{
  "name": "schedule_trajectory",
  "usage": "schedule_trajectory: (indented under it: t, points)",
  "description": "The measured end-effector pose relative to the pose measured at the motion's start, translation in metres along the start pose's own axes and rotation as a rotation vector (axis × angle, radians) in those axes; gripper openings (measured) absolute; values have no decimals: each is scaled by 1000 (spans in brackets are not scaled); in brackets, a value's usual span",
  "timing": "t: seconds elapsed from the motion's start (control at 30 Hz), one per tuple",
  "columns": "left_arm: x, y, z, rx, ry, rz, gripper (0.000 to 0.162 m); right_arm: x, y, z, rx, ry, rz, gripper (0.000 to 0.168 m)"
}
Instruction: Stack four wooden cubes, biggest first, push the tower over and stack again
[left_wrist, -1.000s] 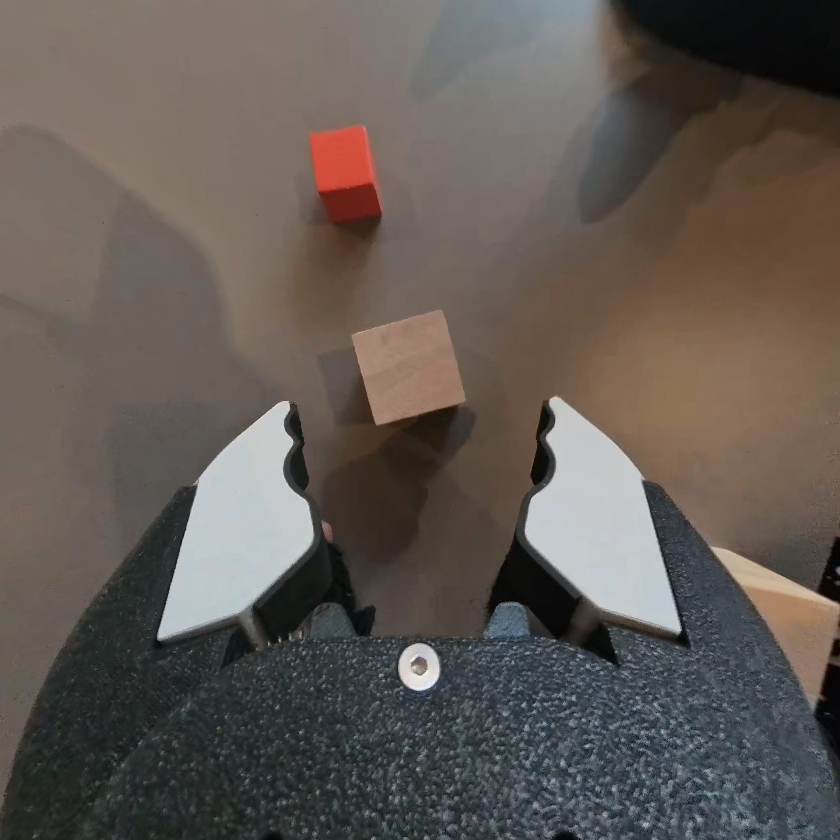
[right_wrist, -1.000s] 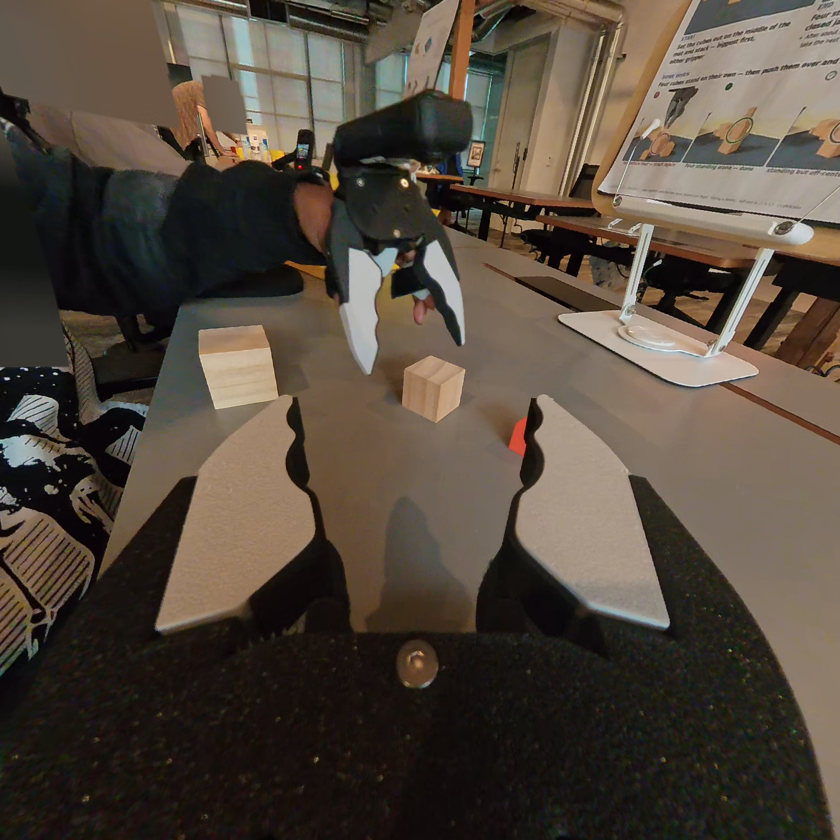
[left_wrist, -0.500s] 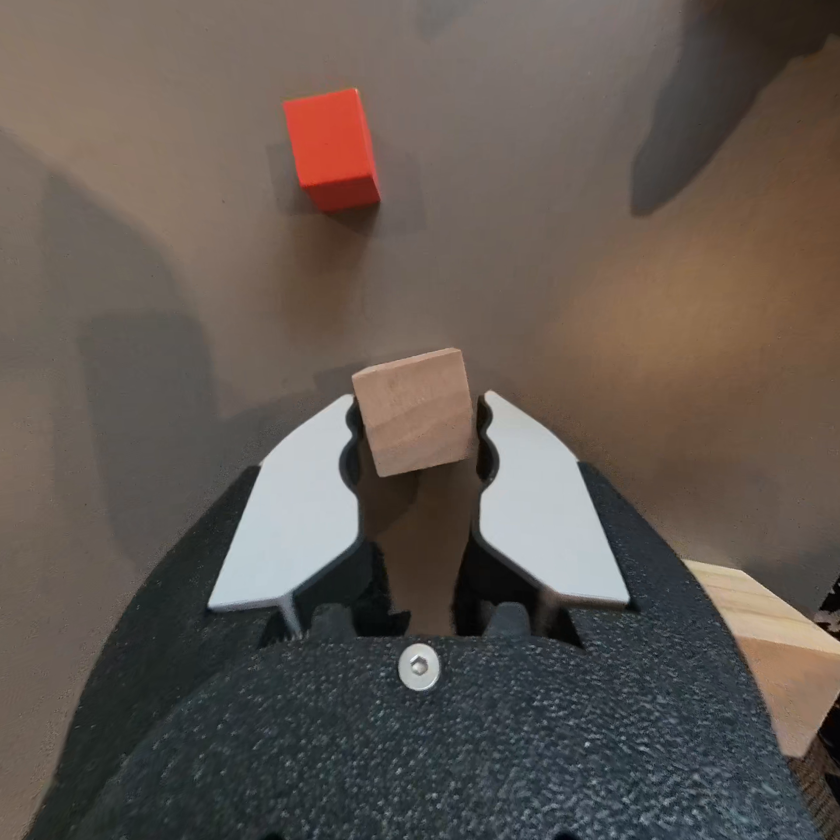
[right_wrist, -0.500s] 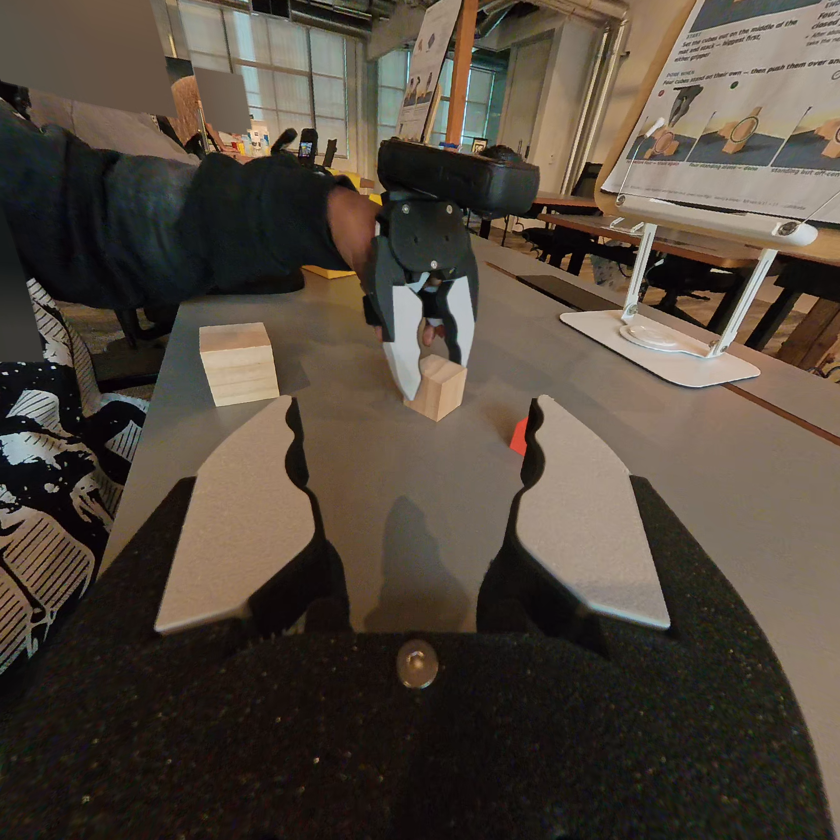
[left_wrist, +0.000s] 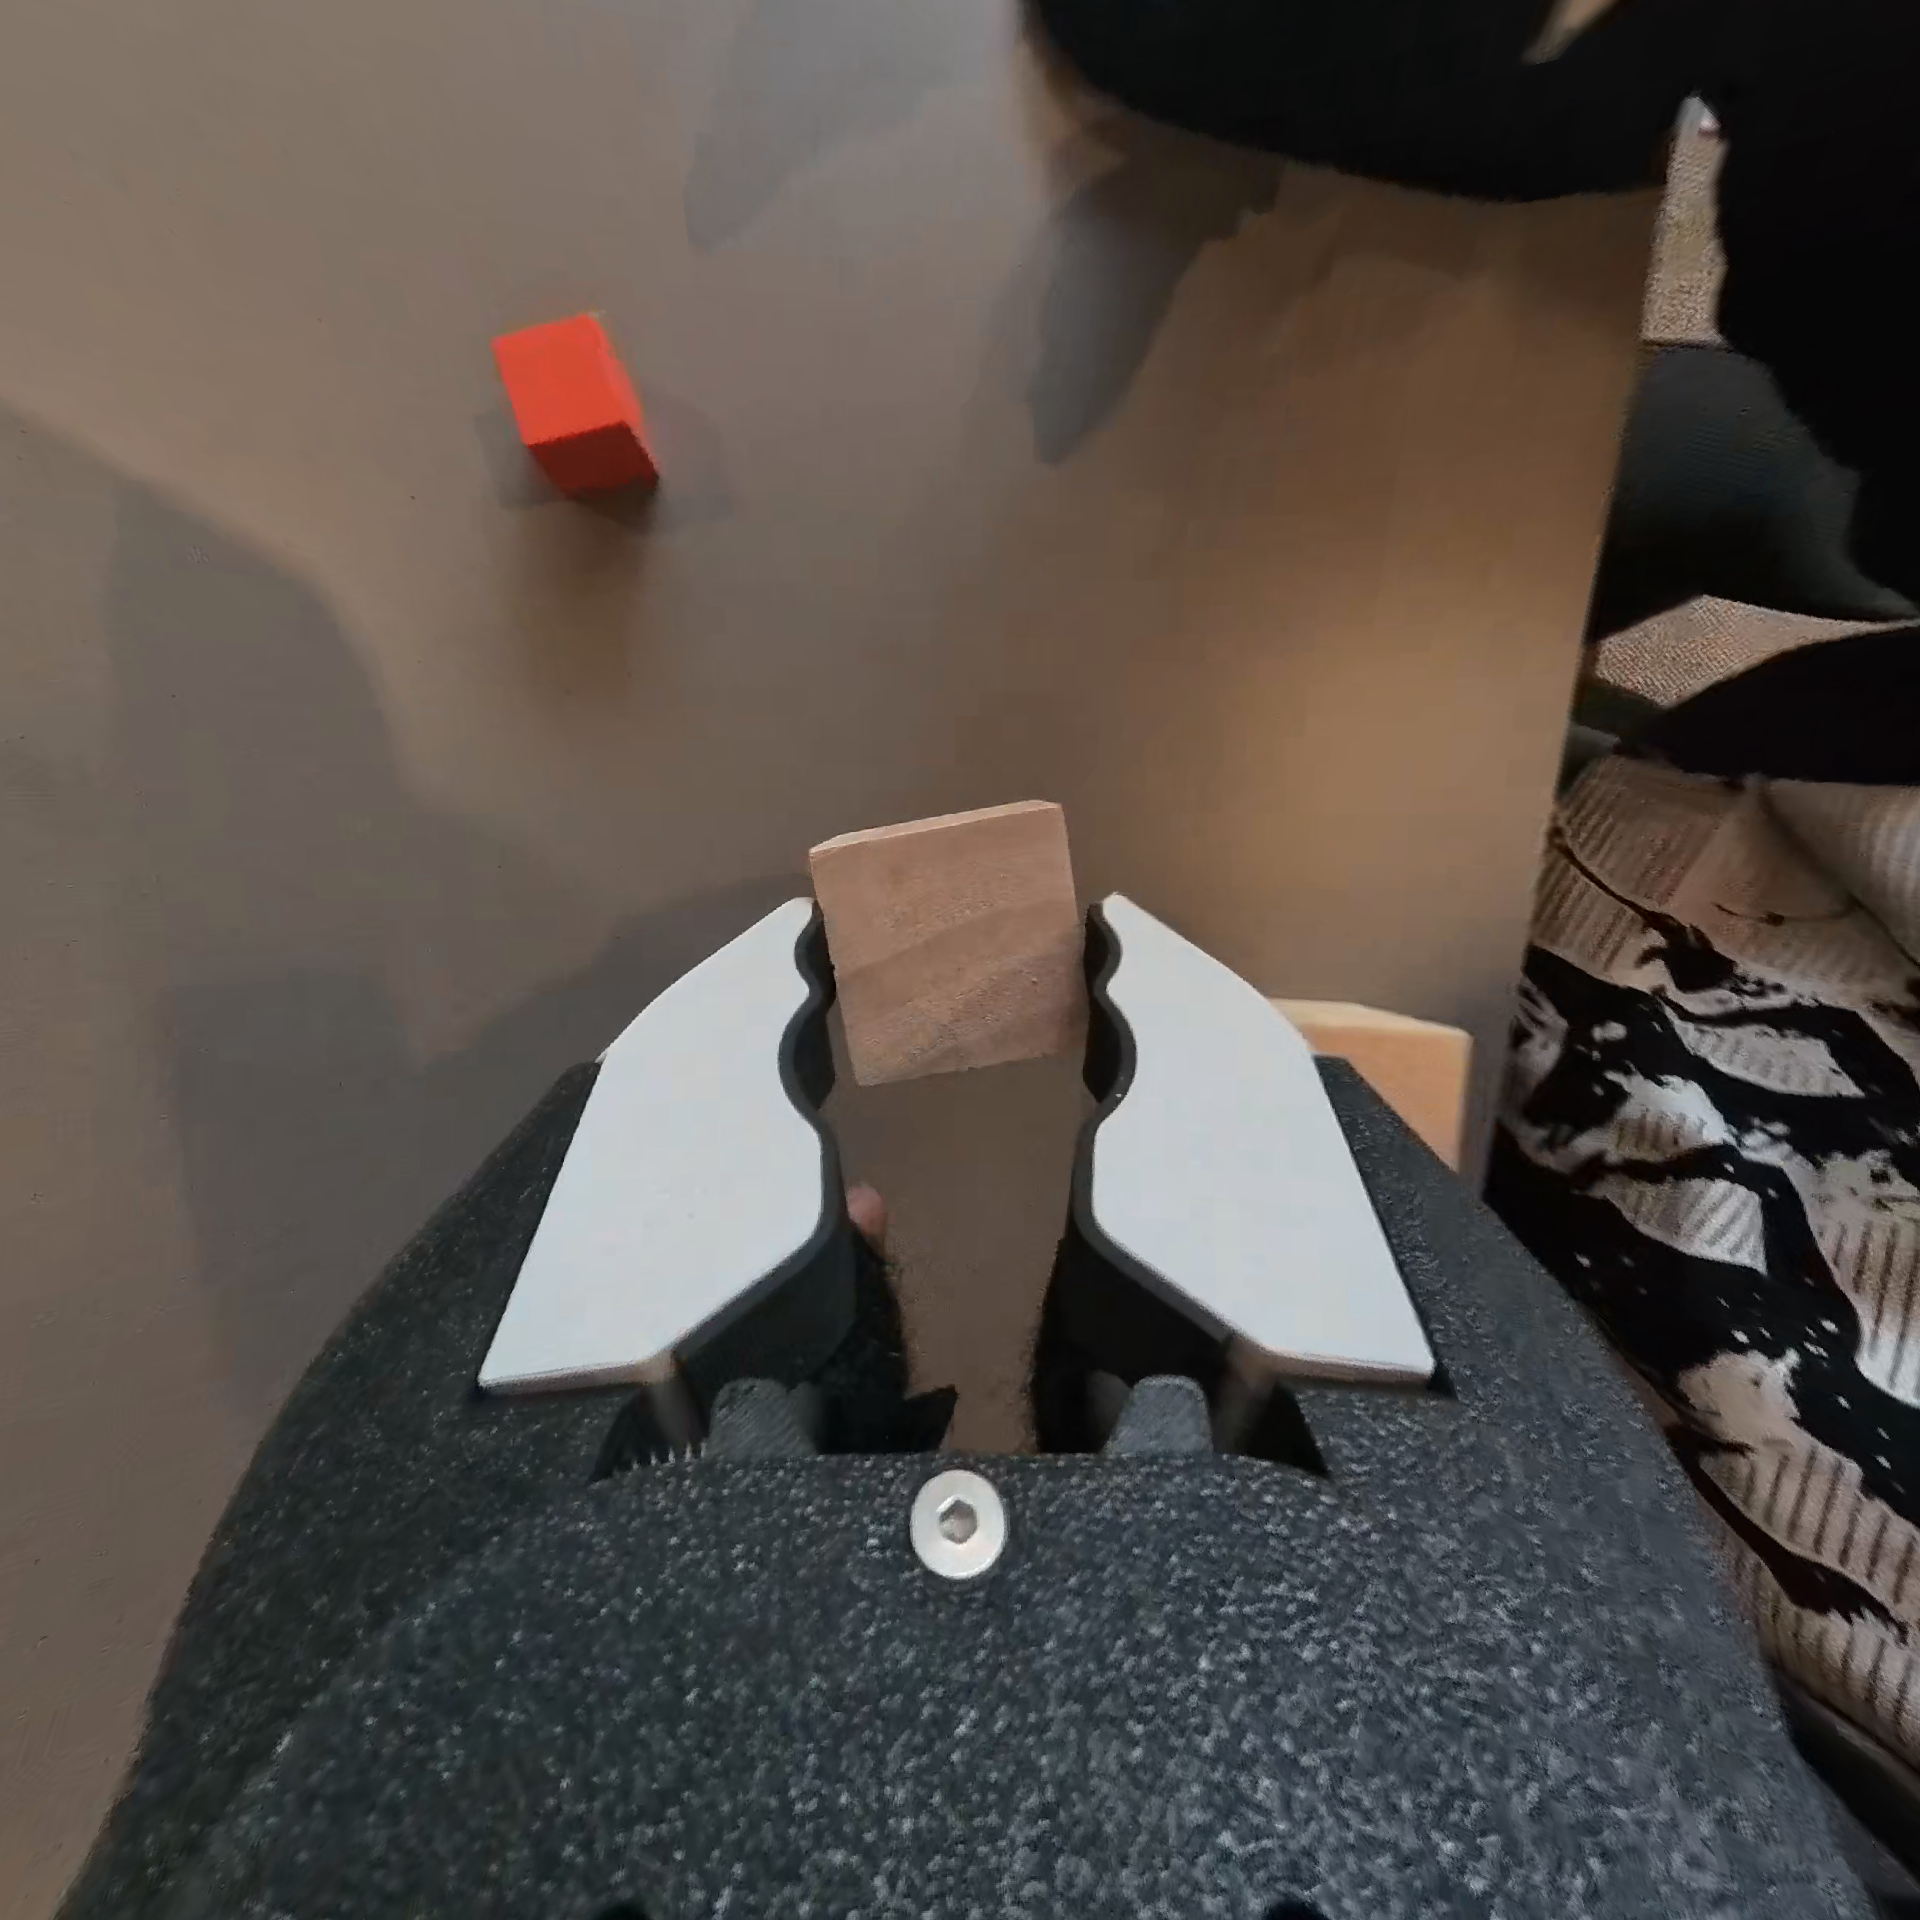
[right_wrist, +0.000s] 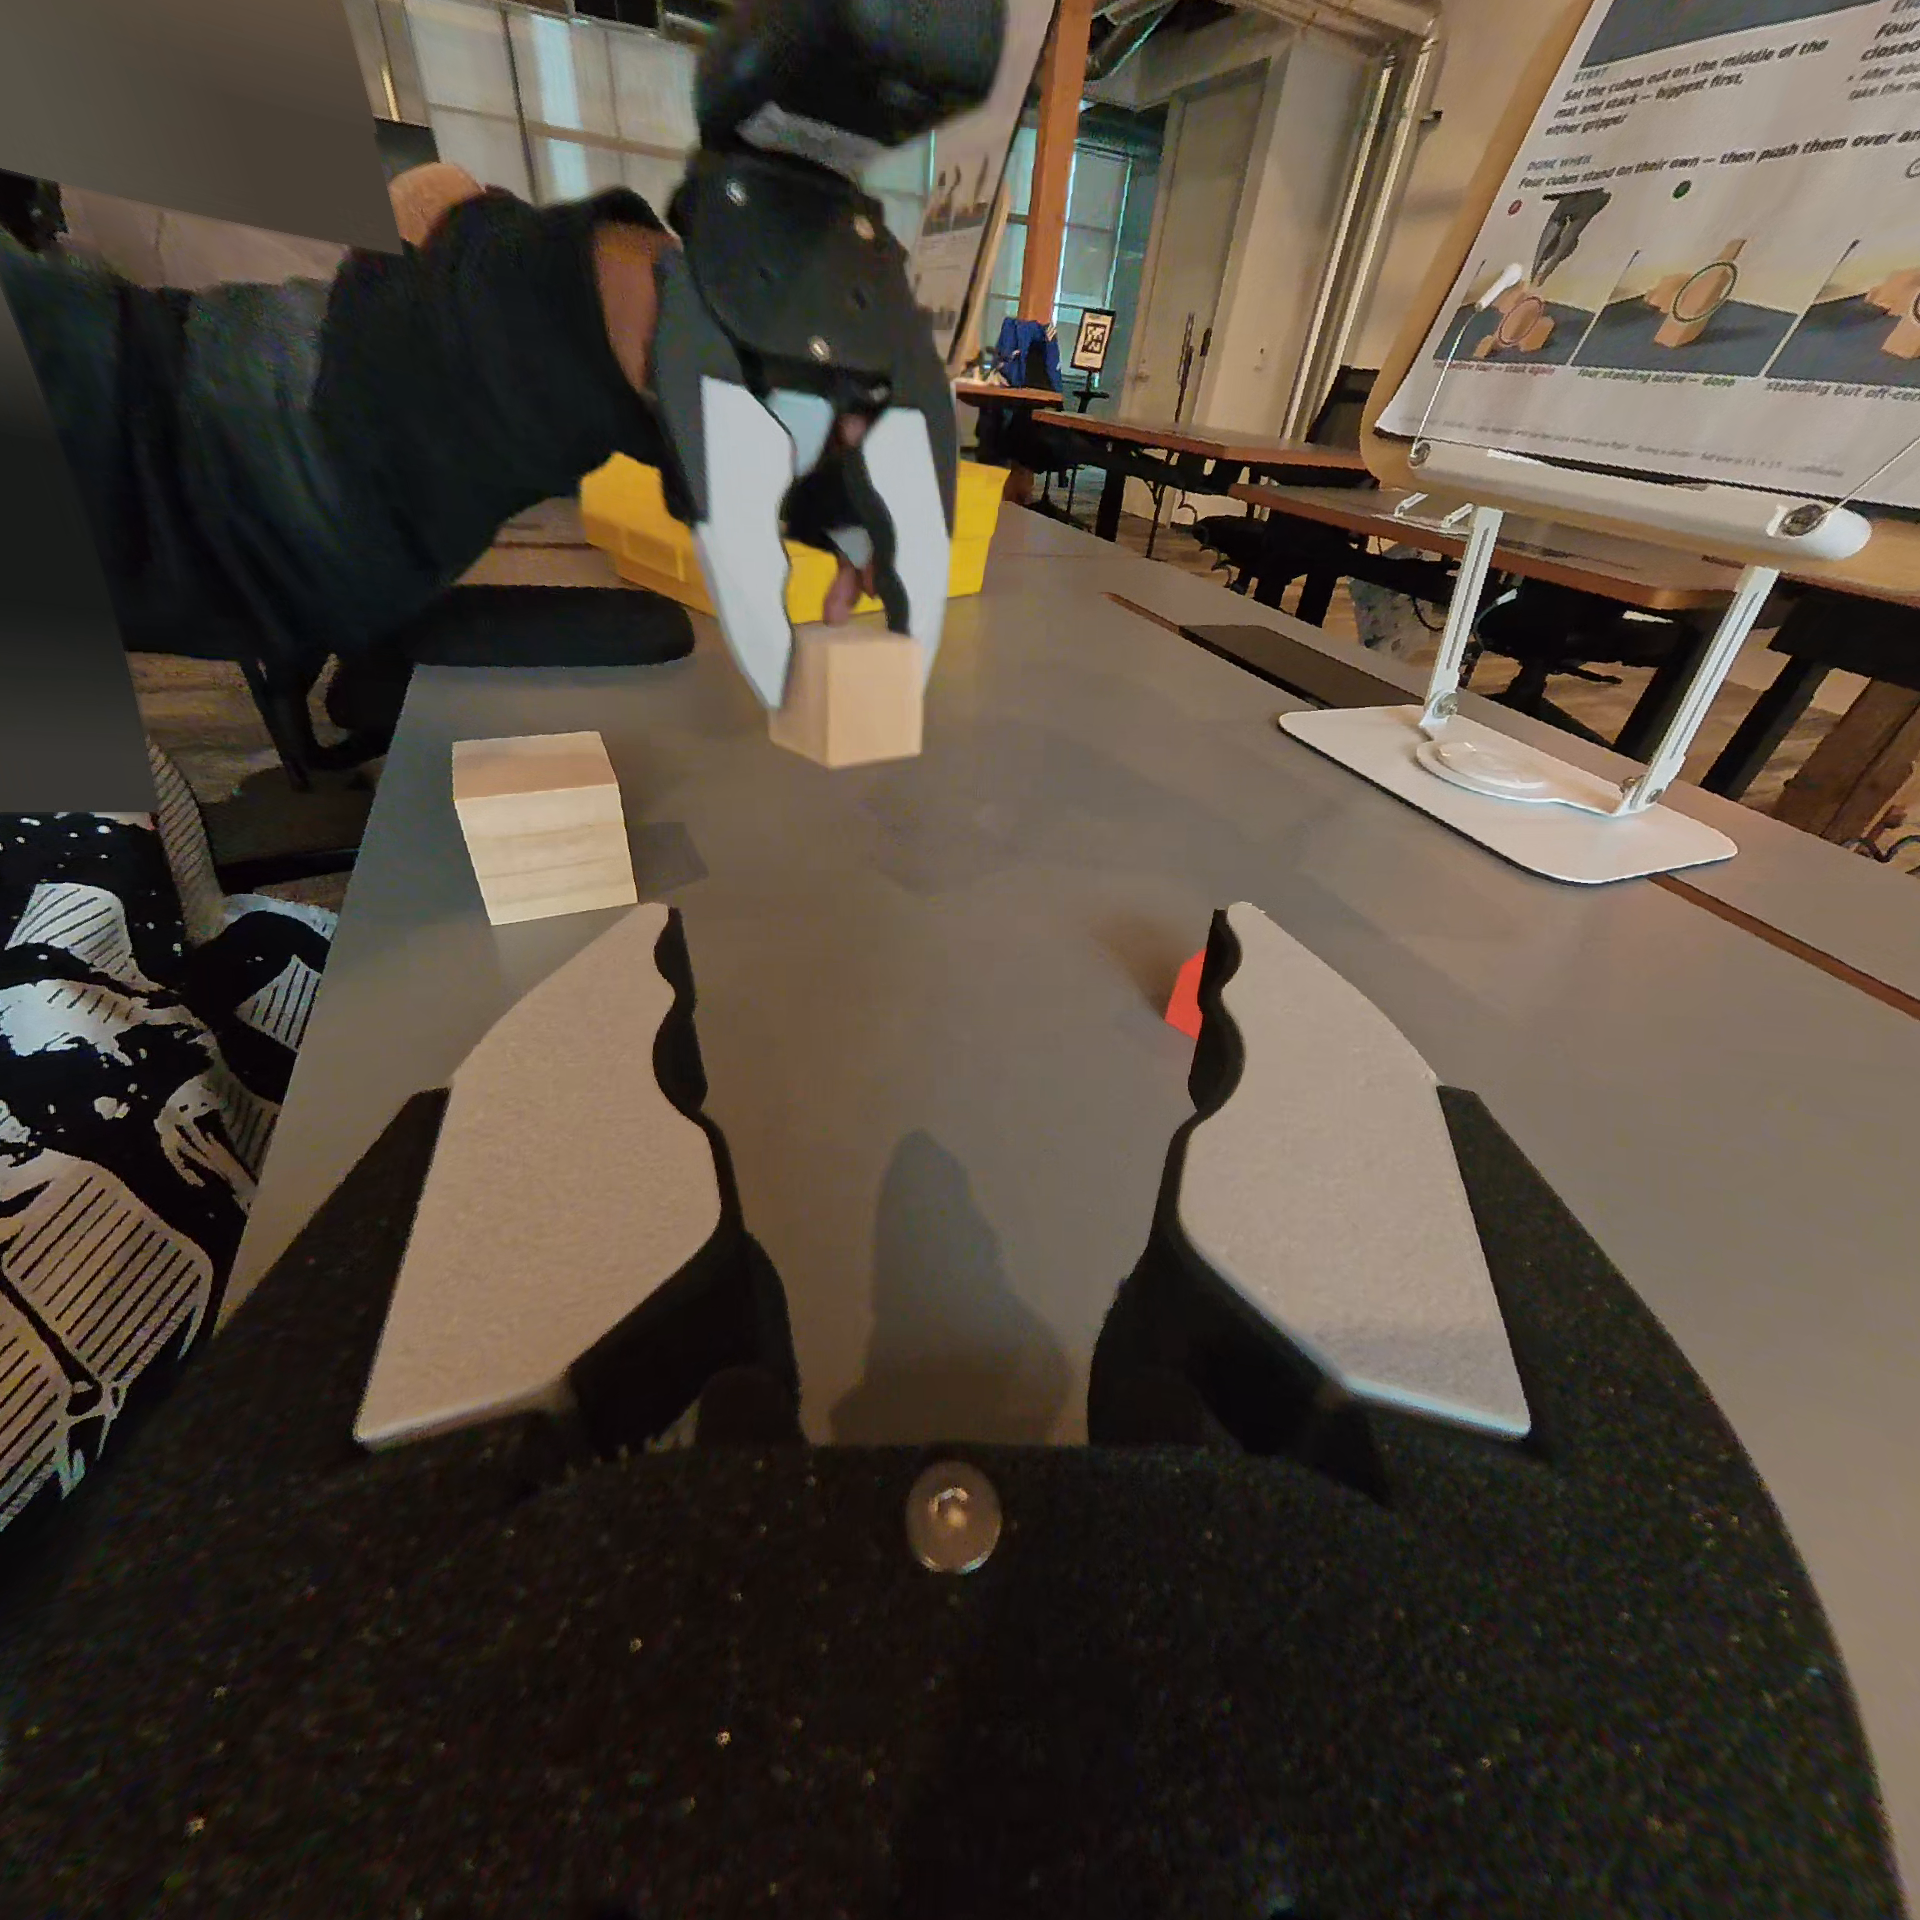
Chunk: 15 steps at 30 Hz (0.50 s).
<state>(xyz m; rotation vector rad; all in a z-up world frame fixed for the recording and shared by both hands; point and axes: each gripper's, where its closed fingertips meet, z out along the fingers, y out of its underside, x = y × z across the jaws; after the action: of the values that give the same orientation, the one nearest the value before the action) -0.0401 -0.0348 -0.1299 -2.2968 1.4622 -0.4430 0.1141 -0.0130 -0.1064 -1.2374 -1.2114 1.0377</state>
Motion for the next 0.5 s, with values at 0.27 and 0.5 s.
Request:
schedule_trajectory:
  t: [0.27,0.5]
  points:
    - [58,16,-38,2,24,109,46,0,0,0,-1,1,-2,93]
    - [97,38,-29,-79,77,196,46,0,0,0,1,2,-6,92]
